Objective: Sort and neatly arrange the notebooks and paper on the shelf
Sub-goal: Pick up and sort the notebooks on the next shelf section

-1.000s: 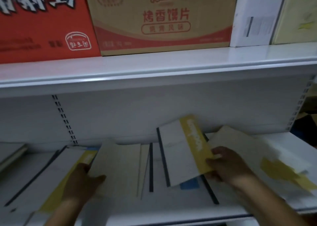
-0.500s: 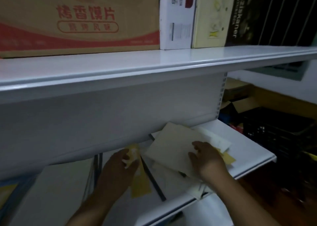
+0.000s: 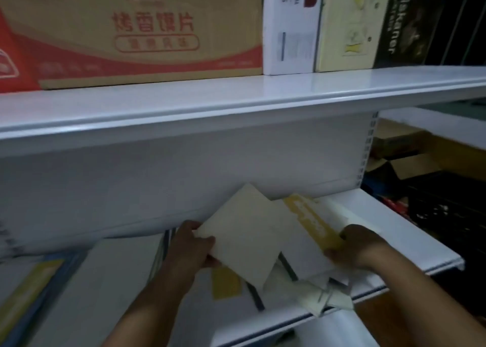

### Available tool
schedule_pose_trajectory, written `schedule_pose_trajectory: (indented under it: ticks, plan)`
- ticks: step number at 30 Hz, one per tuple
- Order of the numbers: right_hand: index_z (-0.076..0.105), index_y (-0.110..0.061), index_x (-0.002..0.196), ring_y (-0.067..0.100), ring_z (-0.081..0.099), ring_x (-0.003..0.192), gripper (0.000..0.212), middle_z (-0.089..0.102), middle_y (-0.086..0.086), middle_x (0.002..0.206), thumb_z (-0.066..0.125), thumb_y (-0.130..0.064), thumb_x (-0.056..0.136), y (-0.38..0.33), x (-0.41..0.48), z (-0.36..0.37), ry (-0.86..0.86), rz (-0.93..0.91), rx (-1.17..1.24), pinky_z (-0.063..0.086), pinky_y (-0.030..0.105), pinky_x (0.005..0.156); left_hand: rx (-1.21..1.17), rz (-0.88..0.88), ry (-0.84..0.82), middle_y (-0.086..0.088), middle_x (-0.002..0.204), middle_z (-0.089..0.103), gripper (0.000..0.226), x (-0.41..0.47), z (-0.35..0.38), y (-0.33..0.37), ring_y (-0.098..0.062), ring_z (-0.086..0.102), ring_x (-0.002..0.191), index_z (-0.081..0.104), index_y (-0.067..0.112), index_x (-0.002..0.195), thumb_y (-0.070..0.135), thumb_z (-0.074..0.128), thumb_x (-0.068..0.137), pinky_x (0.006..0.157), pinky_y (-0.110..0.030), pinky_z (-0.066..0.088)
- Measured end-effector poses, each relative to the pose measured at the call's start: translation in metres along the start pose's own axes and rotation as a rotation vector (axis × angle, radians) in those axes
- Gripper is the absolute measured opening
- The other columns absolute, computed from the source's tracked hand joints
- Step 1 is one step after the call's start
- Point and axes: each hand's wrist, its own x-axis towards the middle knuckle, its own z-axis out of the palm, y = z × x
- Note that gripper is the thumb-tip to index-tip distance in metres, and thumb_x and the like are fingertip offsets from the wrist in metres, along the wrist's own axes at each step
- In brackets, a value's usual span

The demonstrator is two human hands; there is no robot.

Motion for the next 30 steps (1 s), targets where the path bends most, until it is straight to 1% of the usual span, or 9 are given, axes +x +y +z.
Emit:
schedule_pose_trajectory:
  ticks: [3, 5, 9, 12, 15, 17, 22, 27, 30]
  plan:
    - [0.05, -0.007, 0.114, 0.023, 0.06, 0.061, 0.03, 0.065, 0.014, 0.087, 0.058, -0.02, 0.088, -0.007, -0.005, -0.009, -0.113, -0.082, 0.308, 0.04, 0.025, 0.048, -0.233, 0.037, 0.153, -0.016, 0.095, 0.058, 0.019, -0.022, -0.062, -0.001, -0.026, 0.059, 0.076, 0.052, 0.001, 0.103, -0.009, 0.048, 0.087, 0.041, -0.022, 0.053]
    - [0.051, -0.012, 0.101, 0.028, 0.058, 0.053, 0.011, 0.067, 0.018, 0.076, 0.053, -0.009, 0.091, -0.008, -0.014, -0.017, -0.107, -0.145, 0.51, 0.035, 0.023, 0.043, -0.322, 0.043, 0.281, -0.017, 0.093, 0.059, 0.021, -0.036, -0.105, -0.007, -0.024, 0.057, 0.071, 0.053, 0.001, 0.103, -0.011, 0.047, 0.086, 0.039, -0.021, 0.053]
    - [0.056, -0.013, 0.104, 0.019, 0.048, 0.032, 0.014, 0.061, 0.015, 0.044, 0.052, -0.008, 0.092, -0.022, -0.034, -0.029, -0.063, -0.244, 0.64, 0.031, 0.019, 0.033, -0.355, -0.079, 0.514, -0.025, 0.112, 0.052, 0.037, -0.054, -0.176, -0.036, -0.035, 0.057, 0.079, 0.046, -0.006, 0.122, -0.011, 0.05, 0.086, 0.04, -0.025, 0.055]
    - [0.058, -0.012, 0.095, 0.011, 0.044, 0.024, 0.011, 0.056, 0.007, 0.036, 0.05, -0.005, 0.092, -0.057, -0.056, -0.02, -0.036, -0.337, 0.701, 0.03, 0.018, 0.03, -0.125, -0.115, 0.639, -0.026, 0.109, 0.053, 0.035, -0.061, -0.196, -0.062, -0.038, 0.056, 0.086, 0.047, -0.008, 0.118, -0.007, 0.056, 0.085, 0.052, -0.035, 0.058]
    - [0.061, -0.009, 0.083, 0.015, 0.059, 0.037, 0.016, 0.064, 0.01, 0.053, 0.051, 0.001, 0.089, -0.117, -0.077, 0.029, -0.074, -0.419, 0.677, 0.046, 0.022, 0.041, 0.38, -0.139, 0.636, -0.028, 0.102, 0.063, 0.047, -0.067, -0.195, -0.073, -0.039, 0.062, 0.09, 0.059, -0.004, 0.105, 0.012, 0.079, 0.066, 0.078, -0.041, 0.05]
    - [0.063, -0.007, 0.085, 0.028, 0.069, 0.062, 0.014, 0.07, 0.017, 0.075, 0.05, -0.005, 0.089, -0.141, -0.075, 0.071, -0.157, -0.418, 0.623, 0.059, 0.039, 0.061, 0.495, -0.142, 0.637, -0.032, 0.106, 0.062, 0.059, -0.066, -0.197, -0.078, -0.045, 0.06, 0.096, 0.066, -0.002, 0.104, 0.014, 0.086, 0.051, 0.089, -0.048, 0.047]
    - [0.062, -0.011, 0.082, 0.024, 0.067, 0.071, 0.042, 0.069, 0.011, 0.076, 0.041, -0.046, 0.093, -0.125, -0.061, 0.087, -0.116, -0.389, 0.204, 0.051, 0.03, 0.064, 0.696, 0.024, 0.604, -0.03, 0.111, 0.061, 0.051, -0.058, -0.185, -0.075, -0.049, 0.058, 0.101, 0.07, 0.004, 0.101, 0.002, 0.086, 0.053, 0.091, -0.058, 0.046]
    - [0.066, -0.007, 0.108, 0.023, 0.065, 0.081, 0.035, 0.064, -0.001, 0.071, 0.061, -0.033, 0.085, -0.05, -0.044, 0.064, 0.461, -0.354, 0.467, 0.039, 0.006, 0.063, 0.463, 0.286, 0.263, -0.006, 0.097, 0.063, 0.026, -0.046, -0.097, -0.035, -0.018, 0.061, 0.083, 0.064, 0.023, 0.092, 0.004, 0.071, 0.076, 0.08, -0.03, 0.048]
    - [0.06, -0.005, 0.121, 0.032, 0.06, 0.103, 0.063, 0.065, 0.014, 0.11, 0.062, -0.049, 0.077, -0.018, -0.035, 0.064, 0.527, -0.202, 0.288, 0.047, 0.025, 0.081, 0.474, 0.408, 0.011, 0.01, 0.087, 0.058, 0.023, -0.032, -0.029, -0.02, -0.005, 0.059, 0.086, 0.061, 0.025, 0.098, 0.012, 0.069, 0.08, 0.068, -0.013, 0.042]
